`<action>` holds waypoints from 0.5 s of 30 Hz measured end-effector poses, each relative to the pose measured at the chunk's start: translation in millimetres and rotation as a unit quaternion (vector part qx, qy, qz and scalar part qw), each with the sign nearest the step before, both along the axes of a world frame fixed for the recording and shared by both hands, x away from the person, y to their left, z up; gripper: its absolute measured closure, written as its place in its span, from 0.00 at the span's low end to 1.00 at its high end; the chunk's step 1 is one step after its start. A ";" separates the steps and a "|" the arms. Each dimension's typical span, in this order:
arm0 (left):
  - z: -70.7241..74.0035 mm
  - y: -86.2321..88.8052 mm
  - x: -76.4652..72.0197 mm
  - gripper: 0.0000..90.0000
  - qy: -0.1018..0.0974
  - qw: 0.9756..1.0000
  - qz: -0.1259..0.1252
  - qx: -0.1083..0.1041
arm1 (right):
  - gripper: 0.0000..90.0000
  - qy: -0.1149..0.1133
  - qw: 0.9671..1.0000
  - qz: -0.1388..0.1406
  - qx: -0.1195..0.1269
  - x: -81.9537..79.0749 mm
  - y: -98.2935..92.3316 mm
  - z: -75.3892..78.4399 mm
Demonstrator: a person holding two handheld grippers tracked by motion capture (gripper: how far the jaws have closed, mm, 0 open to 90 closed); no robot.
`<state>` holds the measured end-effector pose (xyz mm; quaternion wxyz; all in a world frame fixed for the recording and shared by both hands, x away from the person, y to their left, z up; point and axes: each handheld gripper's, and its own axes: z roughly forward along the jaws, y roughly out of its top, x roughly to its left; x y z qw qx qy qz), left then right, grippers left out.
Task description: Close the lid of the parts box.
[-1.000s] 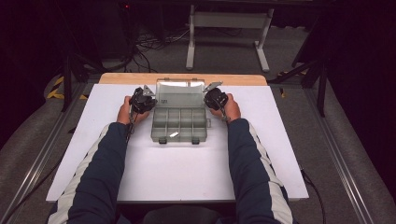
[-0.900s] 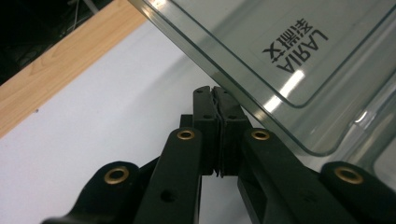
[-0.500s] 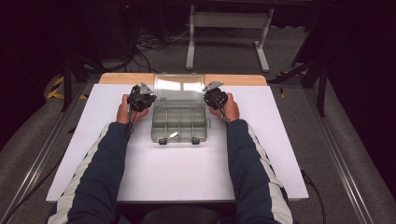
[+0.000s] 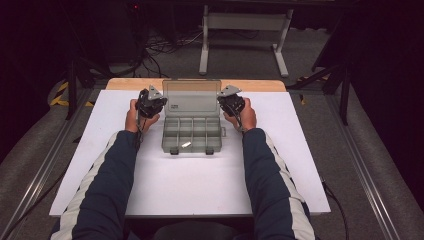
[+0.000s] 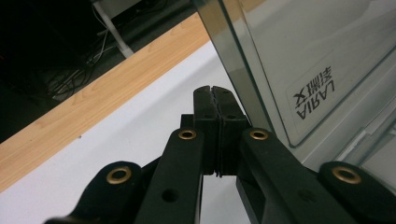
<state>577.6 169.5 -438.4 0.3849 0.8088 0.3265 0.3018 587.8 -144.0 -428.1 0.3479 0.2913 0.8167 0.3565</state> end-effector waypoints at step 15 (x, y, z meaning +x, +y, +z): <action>17.5 0.3 -9.2 0.99 -0.030 1.000 0.001 0.007 | 1.00 -0.034 0.999 0.000 0.014 -9.9 0.1 13.8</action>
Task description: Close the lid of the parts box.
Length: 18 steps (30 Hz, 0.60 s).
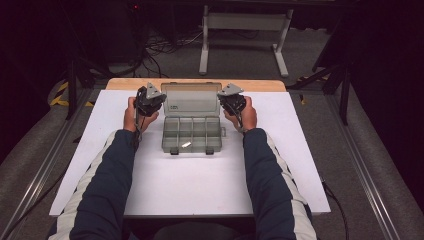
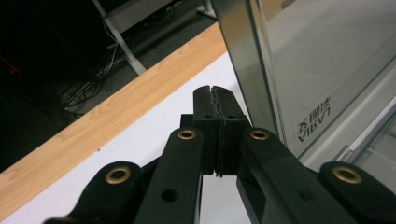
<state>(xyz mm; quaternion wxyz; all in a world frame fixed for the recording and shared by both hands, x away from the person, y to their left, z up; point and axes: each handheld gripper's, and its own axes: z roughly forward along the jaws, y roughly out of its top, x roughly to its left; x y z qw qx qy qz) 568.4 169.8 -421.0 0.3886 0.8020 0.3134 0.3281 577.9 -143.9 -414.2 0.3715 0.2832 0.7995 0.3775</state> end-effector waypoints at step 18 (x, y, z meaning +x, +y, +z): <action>25.2 -0.1 -15.0 0.98 -0.035 0.999 -0.011 0.021 | 1.00 -0.012 0.999 0.010 0.031 -10.6 -3.2 17.4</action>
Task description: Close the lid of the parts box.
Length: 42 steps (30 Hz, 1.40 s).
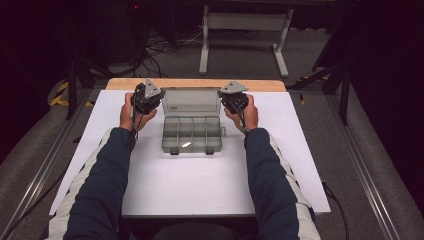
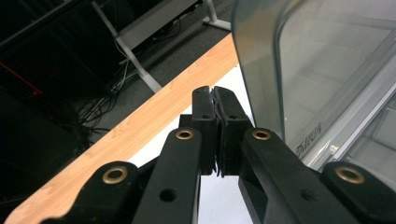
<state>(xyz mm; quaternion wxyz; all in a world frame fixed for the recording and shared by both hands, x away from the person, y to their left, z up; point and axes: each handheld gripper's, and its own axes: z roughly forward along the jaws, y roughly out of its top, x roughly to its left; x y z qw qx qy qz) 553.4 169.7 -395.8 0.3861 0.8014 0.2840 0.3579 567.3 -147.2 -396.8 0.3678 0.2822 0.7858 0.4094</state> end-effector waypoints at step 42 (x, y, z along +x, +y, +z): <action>20.0 0.8 -25.6 0.98 0.002 0.999 -0.030 0.031 | 0.99 0.016 1.000 0.014 -0.012 -23.9 -1.8 17.5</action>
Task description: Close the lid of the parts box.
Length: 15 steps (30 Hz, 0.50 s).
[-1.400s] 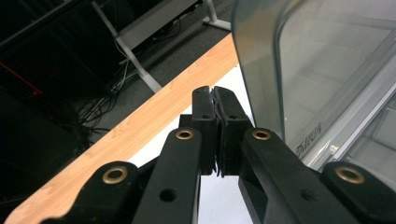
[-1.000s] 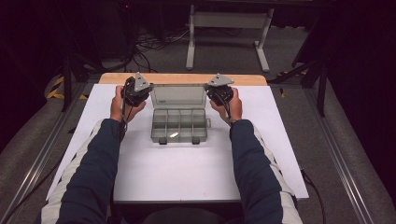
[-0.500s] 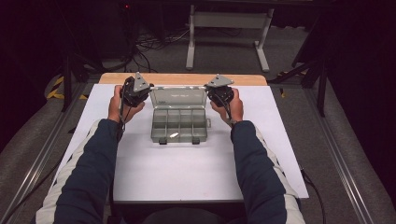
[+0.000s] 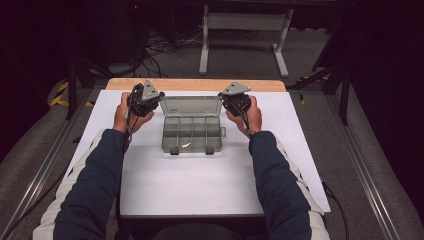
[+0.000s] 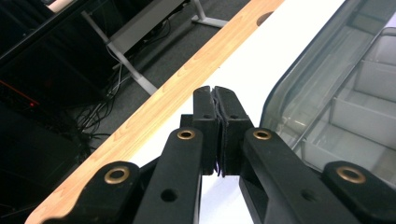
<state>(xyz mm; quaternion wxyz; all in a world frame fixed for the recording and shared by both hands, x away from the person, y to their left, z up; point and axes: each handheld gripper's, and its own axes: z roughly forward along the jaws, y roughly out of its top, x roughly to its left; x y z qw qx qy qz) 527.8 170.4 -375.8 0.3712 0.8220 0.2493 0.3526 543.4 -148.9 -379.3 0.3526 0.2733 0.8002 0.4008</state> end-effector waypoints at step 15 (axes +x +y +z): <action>-0.9 -0.6 -10.2 0.99 0.004 1.000 -0.010 0.022 | 1.00 0.006 1.000 0.002 -0.009 -9.7 1.3 -0.3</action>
